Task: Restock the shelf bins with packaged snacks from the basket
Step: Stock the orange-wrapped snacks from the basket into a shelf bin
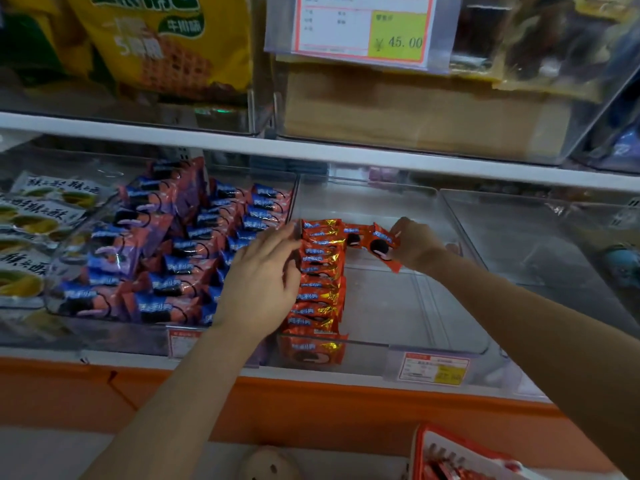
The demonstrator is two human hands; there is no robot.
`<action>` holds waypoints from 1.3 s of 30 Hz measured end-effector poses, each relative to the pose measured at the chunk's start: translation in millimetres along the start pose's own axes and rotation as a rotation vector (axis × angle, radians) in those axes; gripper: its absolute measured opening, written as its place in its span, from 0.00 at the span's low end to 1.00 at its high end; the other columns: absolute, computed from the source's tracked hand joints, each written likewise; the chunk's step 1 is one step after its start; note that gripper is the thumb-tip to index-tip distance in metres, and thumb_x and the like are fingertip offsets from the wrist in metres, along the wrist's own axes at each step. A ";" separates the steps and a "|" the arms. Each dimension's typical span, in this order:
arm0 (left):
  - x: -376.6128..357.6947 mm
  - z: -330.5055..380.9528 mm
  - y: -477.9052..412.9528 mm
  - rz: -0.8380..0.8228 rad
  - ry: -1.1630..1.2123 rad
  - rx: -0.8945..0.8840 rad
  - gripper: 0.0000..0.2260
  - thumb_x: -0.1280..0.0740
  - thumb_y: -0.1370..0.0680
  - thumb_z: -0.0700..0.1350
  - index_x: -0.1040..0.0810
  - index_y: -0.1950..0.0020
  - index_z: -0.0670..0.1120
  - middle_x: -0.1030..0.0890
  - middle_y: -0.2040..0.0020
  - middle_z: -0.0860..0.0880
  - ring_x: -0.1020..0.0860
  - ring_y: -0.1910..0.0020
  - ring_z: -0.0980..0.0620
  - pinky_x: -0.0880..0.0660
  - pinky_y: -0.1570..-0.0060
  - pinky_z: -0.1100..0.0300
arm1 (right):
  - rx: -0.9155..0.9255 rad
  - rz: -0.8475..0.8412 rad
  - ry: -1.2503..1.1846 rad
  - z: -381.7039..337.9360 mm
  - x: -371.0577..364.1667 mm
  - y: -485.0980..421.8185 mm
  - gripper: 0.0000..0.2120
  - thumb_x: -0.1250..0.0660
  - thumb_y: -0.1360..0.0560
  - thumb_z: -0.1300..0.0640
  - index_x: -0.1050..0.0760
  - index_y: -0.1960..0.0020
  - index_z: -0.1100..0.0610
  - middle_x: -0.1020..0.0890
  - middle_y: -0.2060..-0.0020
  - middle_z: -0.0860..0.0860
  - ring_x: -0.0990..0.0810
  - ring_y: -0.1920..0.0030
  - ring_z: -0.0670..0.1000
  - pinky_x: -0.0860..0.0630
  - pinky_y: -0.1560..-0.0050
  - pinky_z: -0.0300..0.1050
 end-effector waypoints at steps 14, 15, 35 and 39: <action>-4.8 -0.6 -0.9 0.003 0.006 -0.020 0.22 0.50 0.24 0.48 0.21 0.41 0.42 0.26 0.32 0.45 0.28 0.34 0.45 0.34 0.35 0.46 | 0.226 0.049 0.178 -38.3 -37.2 -37.7 0.17 0.38 0.23 0.61 0.33 0.34 0.57 0.22 0.44 0.60 0.23 0.44 0.60 0.27 0.47 0.51; -4.9 -0.8 -0.9 0.006 0.009 -0.020 0.22 0.50 0.24 0.48 0.21 0.41 0.42 0.26 0.32 0.45 0.28 0.34 0.45 0.35 0.35 0.47 | 0.251 0.067 0.214 -38.0 -36.4 -38.1 0.18 0.38 0.22 0.61 0.33 0.33 0.56 0.23 0.43 0.60 0.24 0.43 0.60 0.29 0.45 0.51; -1.4 3.3 -0.7 0.021 -0.121 -0.091 0.18 0.48 0.24 0.46 0.20 0.47 0.41 0.24 0.35 0.42 0.28 0.34 0.41 0.32 0.37 0.41 | 0.377 0.047 0.203 -36.8 -26.7 13.8 0.26 0.41 0.23 0.64 0.44 0.27 0.59 0.29 0.35 0.58 0.23 0.43 0.58 0.27 0.51 0.50; 5.1 14.9 -3.2 -0.078 -0.357 -0.090 0.16 0.41 0.21 0.44 0.24 0.36 0.41 0.32 0.27 0.43 0.40 0.26 0.43 0.47 0.28 0.44 | 0.448 0.072 0.227 -34.1 -10.5 44.9 0.24 0.40 0.23 0.63 0.42 0.28 0.59 0.29 0.34 0.57 0.24 0.41 0.57 0.27 0.51 0.49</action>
Point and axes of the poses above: each hand's wrist, its own y-axis away from the middle knuckle, its own x-axis out of the back of the hand, z = x × y, the point moved 5 cm from there along -y, towards the middle knuckle
